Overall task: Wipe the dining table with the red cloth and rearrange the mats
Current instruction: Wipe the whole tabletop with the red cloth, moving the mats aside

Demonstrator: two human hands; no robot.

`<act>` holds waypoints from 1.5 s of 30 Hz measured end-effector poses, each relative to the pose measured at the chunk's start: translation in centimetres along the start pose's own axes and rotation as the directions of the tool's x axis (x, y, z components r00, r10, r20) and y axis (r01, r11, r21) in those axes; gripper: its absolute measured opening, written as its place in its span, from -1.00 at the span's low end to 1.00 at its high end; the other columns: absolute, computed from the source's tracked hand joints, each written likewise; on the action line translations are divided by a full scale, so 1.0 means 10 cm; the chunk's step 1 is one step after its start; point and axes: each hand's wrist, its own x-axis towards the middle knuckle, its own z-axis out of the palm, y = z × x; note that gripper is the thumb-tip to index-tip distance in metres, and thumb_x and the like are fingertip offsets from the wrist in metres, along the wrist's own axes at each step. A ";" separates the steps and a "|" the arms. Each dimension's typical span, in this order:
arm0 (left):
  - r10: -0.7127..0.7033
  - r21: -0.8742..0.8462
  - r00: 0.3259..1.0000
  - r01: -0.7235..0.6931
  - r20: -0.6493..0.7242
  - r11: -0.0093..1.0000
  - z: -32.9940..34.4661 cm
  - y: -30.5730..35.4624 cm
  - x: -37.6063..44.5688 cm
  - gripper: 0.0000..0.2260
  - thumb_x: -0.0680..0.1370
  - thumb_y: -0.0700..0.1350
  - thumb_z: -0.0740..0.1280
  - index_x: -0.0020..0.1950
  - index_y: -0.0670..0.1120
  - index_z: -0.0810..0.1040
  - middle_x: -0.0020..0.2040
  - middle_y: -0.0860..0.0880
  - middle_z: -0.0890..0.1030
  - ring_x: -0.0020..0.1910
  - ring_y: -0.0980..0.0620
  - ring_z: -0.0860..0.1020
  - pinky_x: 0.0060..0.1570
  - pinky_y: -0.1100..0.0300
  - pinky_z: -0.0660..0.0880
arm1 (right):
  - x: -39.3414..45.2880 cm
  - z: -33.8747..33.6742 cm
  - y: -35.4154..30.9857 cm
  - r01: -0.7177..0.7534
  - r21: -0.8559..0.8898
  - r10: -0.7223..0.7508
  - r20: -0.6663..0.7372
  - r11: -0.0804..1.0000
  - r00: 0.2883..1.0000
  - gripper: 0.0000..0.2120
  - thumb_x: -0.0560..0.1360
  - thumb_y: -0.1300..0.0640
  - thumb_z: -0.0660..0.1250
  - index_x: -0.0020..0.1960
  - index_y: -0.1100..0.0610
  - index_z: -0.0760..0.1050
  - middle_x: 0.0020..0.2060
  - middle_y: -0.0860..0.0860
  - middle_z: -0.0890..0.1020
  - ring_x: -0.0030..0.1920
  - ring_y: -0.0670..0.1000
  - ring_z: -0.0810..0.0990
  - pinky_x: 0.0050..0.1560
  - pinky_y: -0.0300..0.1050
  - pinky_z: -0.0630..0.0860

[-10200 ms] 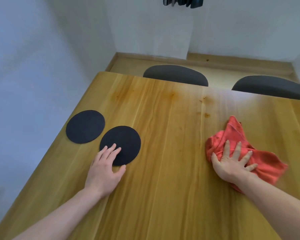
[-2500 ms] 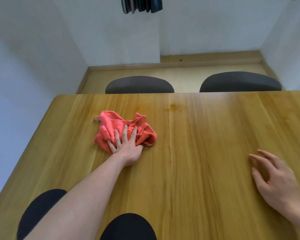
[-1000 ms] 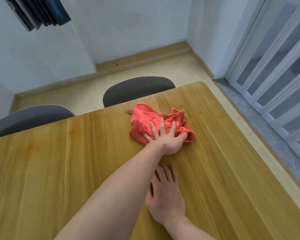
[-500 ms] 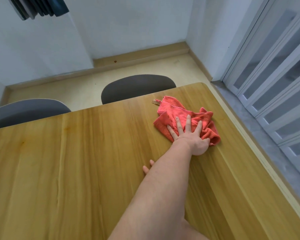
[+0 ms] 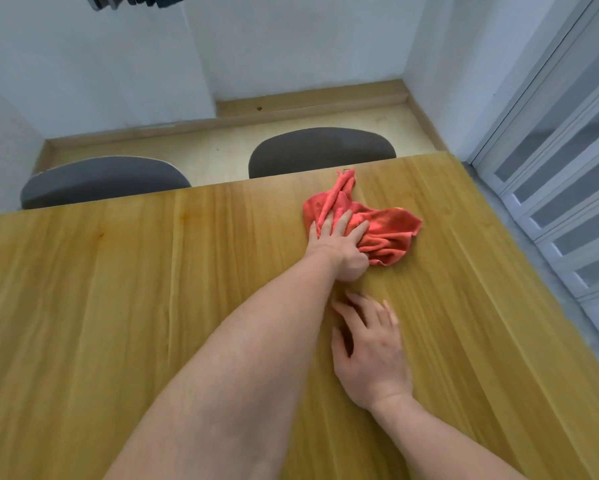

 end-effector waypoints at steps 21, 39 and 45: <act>-0.854 0.009 0.516 0.856 -0.071 0.517 0.30 -4.30 -3.08 -0.36 0.64 0.03 0.06 0.68 0.08 -0.15 0.69 -0.01 -0.15 0.66 -0.16 -0.14 0.58 -0.23 -0.17 | -0.04 0.03 -0.07 -0.014 -0.070 0.016 0.026 0.997 1.000 -0.58 0.57 0.02 0.32 0.42 -0.02 0.49 0.43 -0.05 0.46 0.48 0.02 0.34 0.59 0.10 0.11; -0.785 -0.231 0.608 0.752 -0.118 0.617 0.59 -3.68 -2.81 -0.39 0.68 0.21 0.09 0.68 0.11 -0.04 0.69 -0.08 -0.12 0.64 -0.27 -0.08 0.61 -0.07 -0.13 | -0.04 0.02 -0.09 -0.010 -0.090 0.013 0.026 0.996 1.000 -0.58 0.59 -0.03 0.21 0.42 0.00 0.48 0.42 -0.01 0.45 0.47 0.07 0.35 0.57 0.17 0.16; -0.550 -0.212 0.823 0.517 -0.143 0.829 0.52 -2.39 -1.98 -0.35 0.65 0.28 0.09 0.66 0.20 -0.14 0.66 0.00 -0.29 0.60 -0.26 -0.34 0.57 -0.13 -0.32 | -0.03 0.01 -0.05 -0.014 -0.093 0.018 0.043 0.996 0.999 -0.56 0.57 -0.05 0.19 0.42 -0.02 0.47 0.42 -0.03 0.45 0.47 0.05 0.35 0.58 0.15 0.15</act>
